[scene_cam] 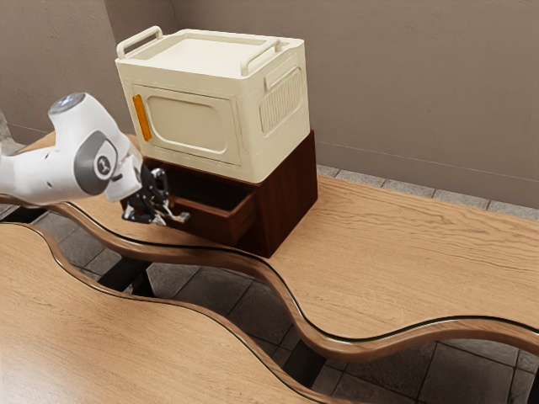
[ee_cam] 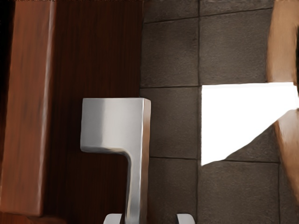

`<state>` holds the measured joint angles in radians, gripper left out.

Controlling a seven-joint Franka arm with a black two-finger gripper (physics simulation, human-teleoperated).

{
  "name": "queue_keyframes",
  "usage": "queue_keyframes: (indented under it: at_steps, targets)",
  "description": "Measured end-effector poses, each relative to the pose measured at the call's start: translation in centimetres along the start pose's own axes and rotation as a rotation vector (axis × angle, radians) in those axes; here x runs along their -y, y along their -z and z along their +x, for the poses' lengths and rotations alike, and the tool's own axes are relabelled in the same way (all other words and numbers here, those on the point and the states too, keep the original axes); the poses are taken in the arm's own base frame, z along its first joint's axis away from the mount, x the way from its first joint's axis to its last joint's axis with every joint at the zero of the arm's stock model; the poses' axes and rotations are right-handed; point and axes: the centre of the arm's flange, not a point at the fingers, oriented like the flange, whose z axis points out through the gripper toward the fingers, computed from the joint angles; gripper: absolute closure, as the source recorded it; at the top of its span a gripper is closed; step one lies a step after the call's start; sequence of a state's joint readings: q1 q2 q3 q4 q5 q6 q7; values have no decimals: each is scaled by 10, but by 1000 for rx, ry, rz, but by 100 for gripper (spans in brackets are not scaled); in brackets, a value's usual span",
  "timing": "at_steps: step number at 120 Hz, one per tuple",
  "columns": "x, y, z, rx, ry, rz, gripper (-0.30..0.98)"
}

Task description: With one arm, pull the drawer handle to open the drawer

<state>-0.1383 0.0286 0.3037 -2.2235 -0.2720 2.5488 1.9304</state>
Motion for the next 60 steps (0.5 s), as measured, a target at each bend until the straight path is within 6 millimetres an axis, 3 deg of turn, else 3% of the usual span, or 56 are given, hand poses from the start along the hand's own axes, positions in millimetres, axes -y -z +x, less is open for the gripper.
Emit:
queue_keyframes:
  at_steps: [39,60]
  targets:
    - [-22,11,-3,-15,7,-4,63]
    - [-41,19,-17,-13,24,-7,63]
